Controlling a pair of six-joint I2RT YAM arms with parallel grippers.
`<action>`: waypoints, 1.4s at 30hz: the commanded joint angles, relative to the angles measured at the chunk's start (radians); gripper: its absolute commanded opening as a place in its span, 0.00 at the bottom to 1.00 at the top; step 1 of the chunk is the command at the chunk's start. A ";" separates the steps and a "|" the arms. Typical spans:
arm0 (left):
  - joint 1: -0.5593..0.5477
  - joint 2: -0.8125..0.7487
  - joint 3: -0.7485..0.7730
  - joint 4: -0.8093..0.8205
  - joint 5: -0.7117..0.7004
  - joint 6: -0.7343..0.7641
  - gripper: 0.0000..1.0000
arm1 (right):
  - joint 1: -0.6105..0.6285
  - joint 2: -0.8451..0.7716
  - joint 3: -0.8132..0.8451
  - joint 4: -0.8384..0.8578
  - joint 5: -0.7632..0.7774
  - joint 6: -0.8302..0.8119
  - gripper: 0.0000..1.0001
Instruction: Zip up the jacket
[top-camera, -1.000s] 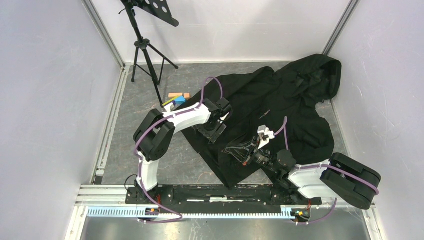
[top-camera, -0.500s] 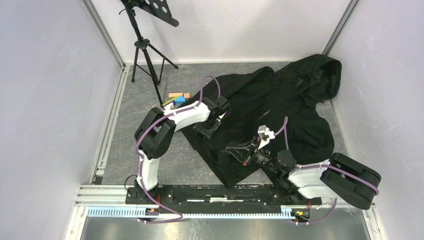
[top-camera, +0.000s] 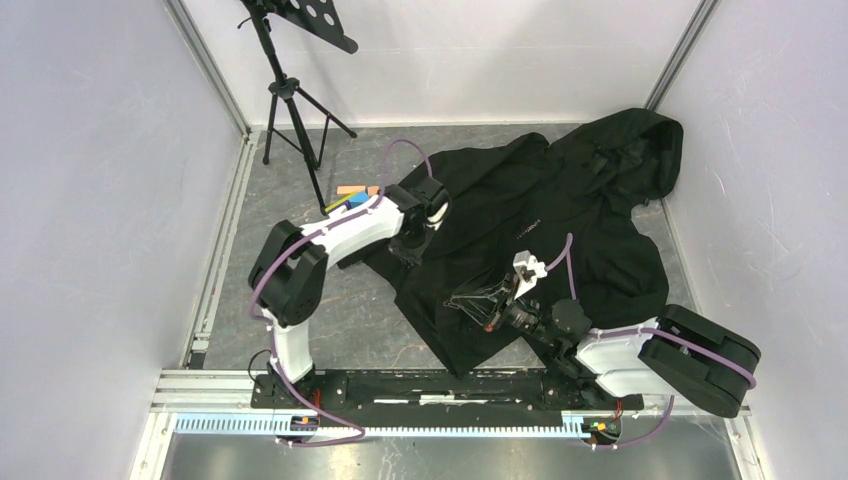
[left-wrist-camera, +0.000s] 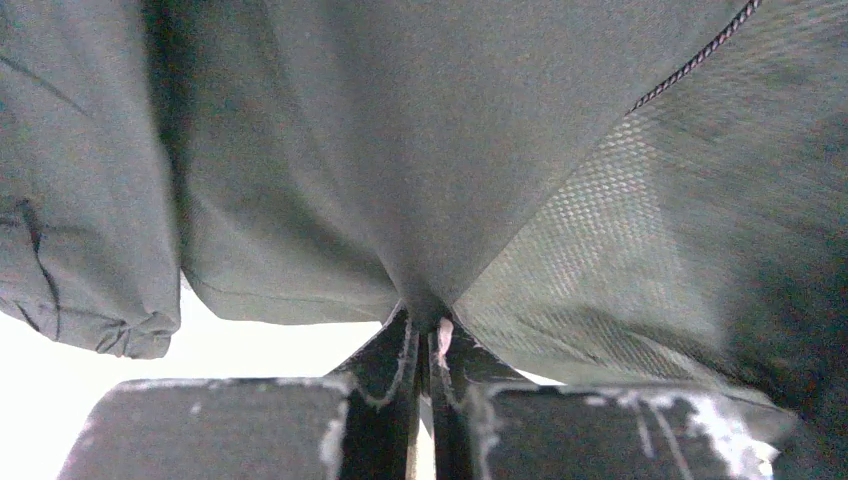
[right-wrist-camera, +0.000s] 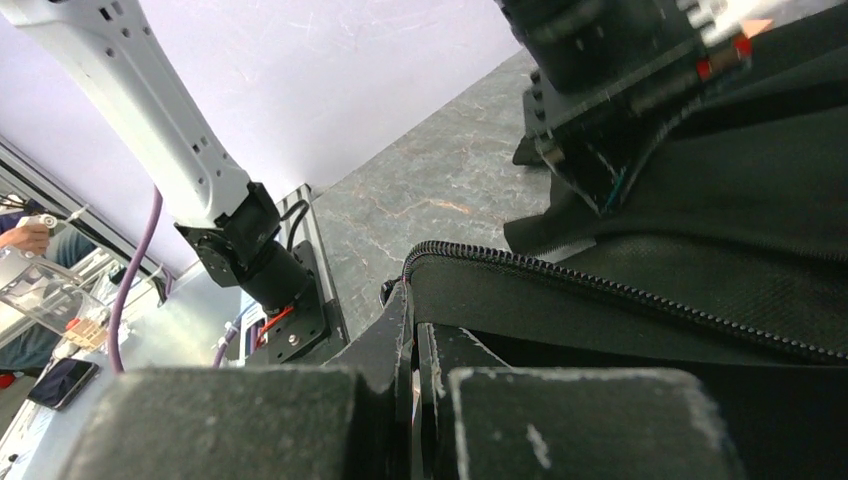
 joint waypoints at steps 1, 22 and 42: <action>0.043 -0.153 -0.063 0.121 0.207 -0.044 0.06 | -0.002 -0.019 -0.173 -0.035 -0.006 -0.023 0.00; 0.092 -0.629 -0.812 1.389 0.624 -0.252 0.02 | -0.105 0.110 -0.022 -0.109 -0.049 -0.042 0.00; 0.091 -0.598 -0.878 1.548 0.667 -0.271 0.02 | -0.131 0.246 0.050 0.085 0.050 -0.044 0.00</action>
